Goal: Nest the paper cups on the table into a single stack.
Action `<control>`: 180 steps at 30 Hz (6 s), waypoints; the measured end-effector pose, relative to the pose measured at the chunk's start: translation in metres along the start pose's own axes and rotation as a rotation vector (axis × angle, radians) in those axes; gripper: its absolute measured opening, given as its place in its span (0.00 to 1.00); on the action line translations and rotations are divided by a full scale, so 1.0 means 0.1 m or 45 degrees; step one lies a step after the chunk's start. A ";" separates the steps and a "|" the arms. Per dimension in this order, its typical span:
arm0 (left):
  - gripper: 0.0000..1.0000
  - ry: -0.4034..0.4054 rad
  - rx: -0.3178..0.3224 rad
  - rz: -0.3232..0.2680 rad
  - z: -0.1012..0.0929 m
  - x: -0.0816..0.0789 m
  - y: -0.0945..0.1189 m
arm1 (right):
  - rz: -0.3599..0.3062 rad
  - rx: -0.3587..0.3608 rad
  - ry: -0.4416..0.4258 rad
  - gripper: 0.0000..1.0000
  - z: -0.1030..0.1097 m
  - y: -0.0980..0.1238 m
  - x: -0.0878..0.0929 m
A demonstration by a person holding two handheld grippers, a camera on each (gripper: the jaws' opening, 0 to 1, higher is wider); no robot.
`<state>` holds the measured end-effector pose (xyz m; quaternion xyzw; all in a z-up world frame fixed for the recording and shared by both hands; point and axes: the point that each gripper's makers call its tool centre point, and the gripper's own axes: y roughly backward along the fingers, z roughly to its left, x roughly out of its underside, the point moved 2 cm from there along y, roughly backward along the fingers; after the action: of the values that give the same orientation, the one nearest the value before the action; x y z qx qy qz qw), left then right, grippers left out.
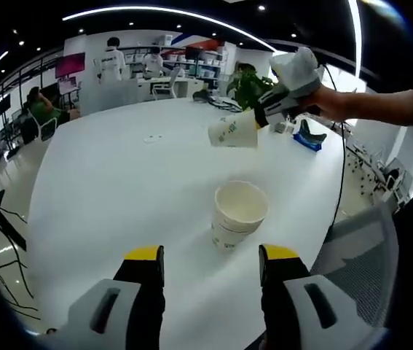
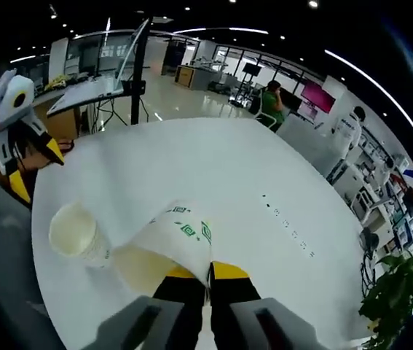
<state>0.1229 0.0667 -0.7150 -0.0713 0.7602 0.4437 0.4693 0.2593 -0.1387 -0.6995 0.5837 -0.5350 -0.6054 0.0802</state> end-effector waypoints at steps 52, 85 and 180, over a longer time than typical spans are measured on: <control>0.52 0.002 0.018 -0.008 -0.06 0.18 0.19 | 0.463 -0.583 0.913 0.00 1.03 0.17 -0.39; 0.52 0.035 0.018 -0.014 0.00 0.24 0.23 | 0.524 -0.664 0.987 0.00 1.24 -0.10 -0.47; 0.35 -0.603 0.278 0.248 -0.10 -0.07 -1.10 | 0.025 -0.565 0.475 0.42 1.33 -0.47 0.02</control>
<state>0.1779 -0.0086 -0.7748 0.1589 0.6759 0.4064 0.5939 0.1776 -0.0468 -0.7697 0.6479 -0.3710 -0.5892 0.3088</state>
